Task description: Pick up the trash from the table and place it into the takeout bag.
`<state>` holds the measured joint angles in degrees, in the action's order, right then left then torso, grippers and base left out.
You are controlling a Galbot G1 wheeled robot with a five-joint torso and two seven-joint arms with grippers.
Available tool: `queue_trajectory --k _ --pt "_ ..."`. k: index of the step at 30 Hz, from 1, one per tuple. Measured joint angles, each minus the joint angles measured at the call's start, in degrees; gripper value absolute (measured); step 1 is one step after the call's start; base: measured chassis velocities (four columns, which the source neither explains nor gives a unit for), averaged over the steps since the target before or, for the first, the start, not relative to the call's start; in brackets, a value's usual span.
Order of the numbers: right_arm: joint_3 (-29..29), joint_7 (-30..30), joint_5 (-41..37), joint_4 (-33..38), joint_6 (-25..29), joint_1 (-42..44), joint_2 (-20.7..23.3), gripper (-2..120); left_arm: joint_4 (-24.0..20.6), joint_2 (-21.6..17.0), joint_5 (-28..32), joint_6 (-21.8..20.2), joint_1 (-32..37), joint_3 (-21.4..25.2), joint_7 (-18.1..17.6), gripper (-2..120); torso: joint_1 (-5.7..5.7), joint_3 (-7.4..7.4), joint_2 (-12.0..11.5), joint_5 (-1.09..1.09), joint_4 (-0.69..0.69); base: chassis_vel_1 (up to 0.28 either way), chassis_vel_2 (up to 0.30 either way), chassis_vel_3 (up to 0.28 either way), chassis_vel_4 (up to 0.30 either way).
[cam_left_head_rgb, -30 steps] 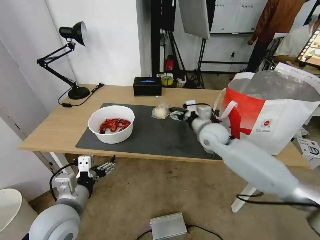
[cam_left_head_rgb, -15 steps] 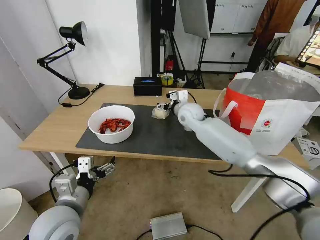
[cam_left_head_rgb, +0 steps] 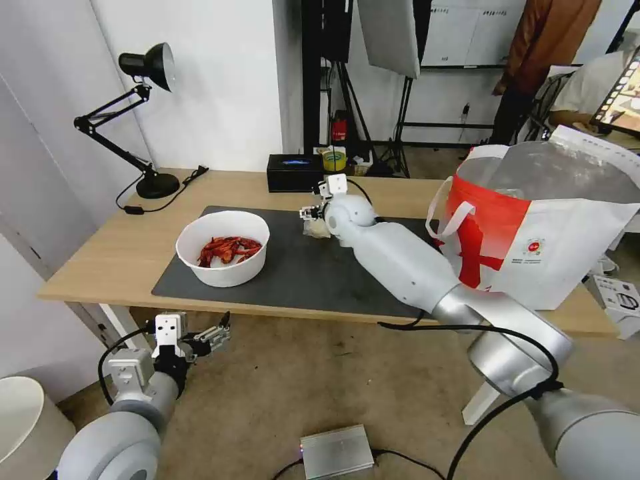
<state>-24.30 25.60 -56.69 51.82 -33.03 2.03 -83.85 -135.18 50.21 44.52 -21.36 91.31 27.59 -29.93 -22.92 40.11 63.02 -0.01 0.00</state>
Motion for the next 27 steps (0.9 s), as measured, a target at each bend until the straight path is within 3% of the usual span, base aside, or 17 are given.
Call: queue_trajectory --k 22,24,27 --pt "1.9 3.7 2.3 -3.4 -3.2 2.1 -3.0 100 -0.5 0.4 -0.3 0.1 0.4 0.1 0.0 100 0.01 -0.01 0.0 0.01 0.0 0.0 0.0 0.0 0.0" --pt "2.0 3.8 2.4 -3.6 -3.0 2.1 -3.1 99 -0.5 0.4 -0.3 0.1 0.4 0.1 0.0 100 0.0 -0.01 0.0 0.01 0.0 0.0 0.0 0.0 0.0" --pt "2.2 4.0 2.4 -3.6 -2.4 2.1 -3.1 87 -0.5 0.4 -0.3 0.1 0.4 0.1 0.0 100 0.0 0.0 0.0 0.01 0.0 0.0 0.0 0.0 0.0"
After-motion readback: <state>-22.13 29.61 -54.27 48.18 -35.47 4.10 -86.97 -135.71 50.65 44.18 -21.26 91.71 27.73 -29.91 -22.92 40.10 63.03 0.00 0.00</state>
